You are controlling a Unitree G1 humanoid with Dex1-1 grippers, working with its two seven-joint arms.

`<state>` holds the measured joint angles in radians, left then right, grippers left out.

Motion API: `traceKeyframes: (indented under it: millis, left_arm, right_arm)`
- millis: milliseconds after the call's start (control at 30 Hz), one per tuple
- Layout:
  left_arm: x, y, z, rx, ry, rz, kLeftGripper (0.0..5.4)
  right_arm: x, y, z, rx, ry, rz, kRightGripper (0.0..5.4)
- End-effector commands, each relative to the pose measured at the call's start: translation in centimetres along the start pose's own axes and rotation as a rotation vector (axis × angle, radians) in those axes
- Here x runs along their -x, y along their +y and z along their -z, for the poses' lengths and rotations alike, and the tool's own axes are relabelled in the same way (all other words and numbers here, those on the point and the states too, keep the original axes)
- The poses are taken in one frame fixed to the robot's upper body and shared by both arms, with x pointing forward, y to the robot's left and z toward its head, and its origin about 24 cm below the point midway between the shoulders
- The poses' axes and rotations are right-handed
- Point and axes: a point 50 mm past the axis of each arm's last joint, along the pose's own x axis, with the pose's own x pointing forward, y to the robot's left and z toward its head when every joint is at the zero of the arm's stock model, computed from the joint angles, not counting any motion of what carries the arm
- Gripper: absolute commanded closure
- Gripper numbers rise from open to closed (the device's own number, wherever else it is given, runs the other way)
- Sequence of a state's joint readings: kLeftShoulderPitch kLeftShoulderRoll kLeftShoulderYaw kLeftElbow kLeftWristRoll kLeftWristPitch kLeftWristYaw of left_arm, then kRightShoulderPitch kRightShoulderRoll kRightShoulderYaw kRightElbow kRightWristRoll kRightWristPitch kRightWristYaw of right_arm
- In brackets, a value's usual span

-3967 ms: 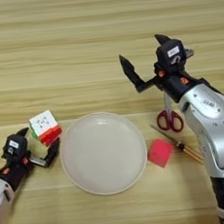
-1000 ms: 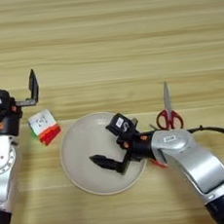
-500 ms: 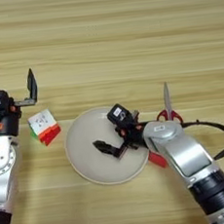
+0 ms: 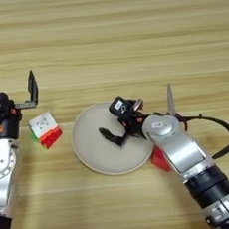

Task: Move the objects on the table

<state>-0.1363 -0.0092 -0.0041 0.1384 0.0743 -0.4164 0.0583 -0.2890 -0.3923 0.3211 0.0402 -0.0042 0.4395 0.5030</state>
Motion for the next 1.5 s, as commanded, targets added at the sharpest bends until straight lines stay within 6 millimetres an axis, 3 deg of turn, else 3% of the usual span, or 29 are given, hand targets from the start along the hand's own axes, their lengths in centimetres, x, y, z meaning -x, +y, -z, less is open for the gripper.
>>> traceKeyframes:
  millis: [33, 267, 433, 567, 800, 1033, 1500]
  left_arm:
    - [-0.1, 0.1, 0.2, -0.023, 0.001, 0.005, 0.01]
    - [-0.3, 0.2, 0.5, -0.036, 0.001, 0.006, 0.01]
    - [-0.3, 0.2, 0.6, -0.042, -0.003, 0.009, 0.01]
    - [-0.3, 0.2, 0.6, -0.044, -0.006, 0.01, 0.01]
    - [-0.3, 0.2, 0.7, -0.042, -0.007, 0.011, 0.01]
    - [-0.3, 0.3, 0.7, -0.042, -0.009, 0.01, 0.01]
    - [-0.3, 0.9, 1.0, -0.052, -0.005, 0.0, 0.01]
  right_arm:
    - [-0.1, -0.4, 0.6, 0.003, 0.028, 0.032, 0.0]
    - [0.7, -0.4, -0.6, -0.054, -0.071, 0.005, 0.0]
    - [2.4, -0.7, -2.9, -0.082, -0.191, -0.003, 0.0]
    - [4.4, -2.2, -5.0, -0.119, -0.321, 0.054, 0.0]
    - [7.5, -4.6, -7.0, -0.121, -0.518, 0.183, 0.0]
    - [9.4, -6.8, -6.7, -0.09, -0.591, 0.383, 0.0]
    - [9.8, -9.5, -1.0, -0.065, -0.586, 0.692, 0.0]
